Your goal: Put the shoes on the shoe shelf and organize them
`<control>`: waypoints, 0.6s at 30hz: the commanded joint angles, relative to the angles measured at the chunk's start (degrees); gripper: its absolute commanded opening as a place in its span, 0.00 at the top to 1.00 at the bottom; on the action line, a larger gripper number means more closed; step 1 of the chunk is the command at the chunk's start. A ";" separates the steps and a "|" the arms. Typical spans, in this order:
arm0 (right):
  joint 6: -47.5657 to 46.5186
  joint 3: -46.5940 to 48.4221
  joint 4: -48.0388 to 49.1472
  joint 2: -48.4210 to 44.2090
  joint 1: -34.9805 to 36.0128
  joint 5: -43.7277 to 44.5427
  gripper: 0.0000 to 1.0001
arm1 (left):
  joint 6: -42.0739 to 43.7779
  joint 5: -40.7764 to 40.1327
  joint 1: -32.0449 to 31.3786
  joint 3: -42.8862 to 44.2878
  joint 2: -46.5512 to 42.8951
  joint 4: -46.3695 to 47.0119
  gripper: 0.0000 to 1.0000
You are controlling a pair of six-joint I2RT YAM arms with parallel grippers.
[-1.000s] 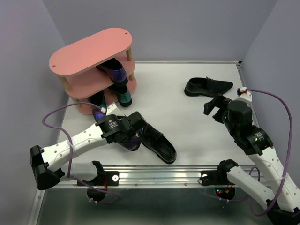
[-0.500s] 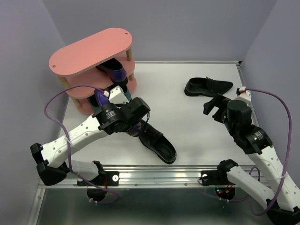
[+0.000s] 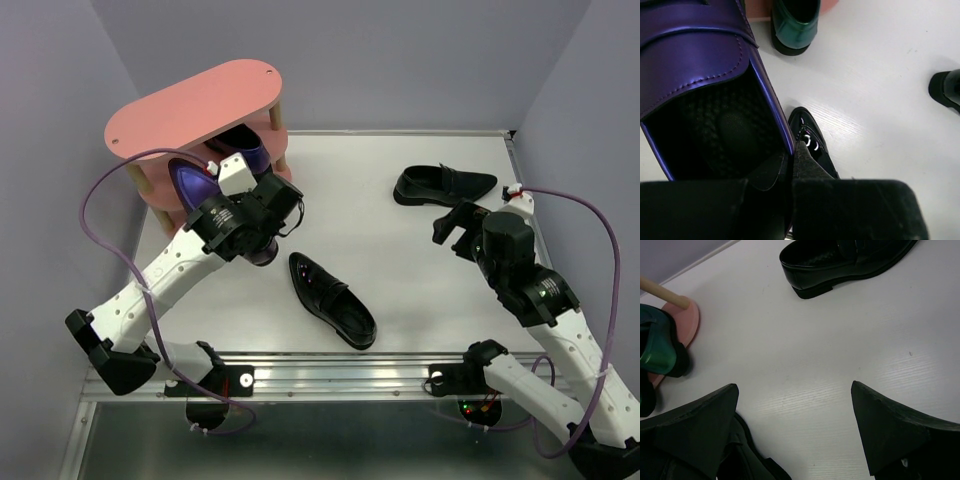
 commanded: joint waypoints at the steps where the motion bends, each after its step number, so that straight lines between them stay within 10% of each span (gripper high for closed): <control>1: -1.01 1.07 3.63 0.05 -0.38 0.03 0.00 | 7.97 -5.25 1.73 3.11 -0.32 3.41 1.00; 18: -1.28 0.72 3.81 -0.73 -0.38 -0.41 0.00 | 26.34 1.35 15.79 3.90 2.22 13.18 1.00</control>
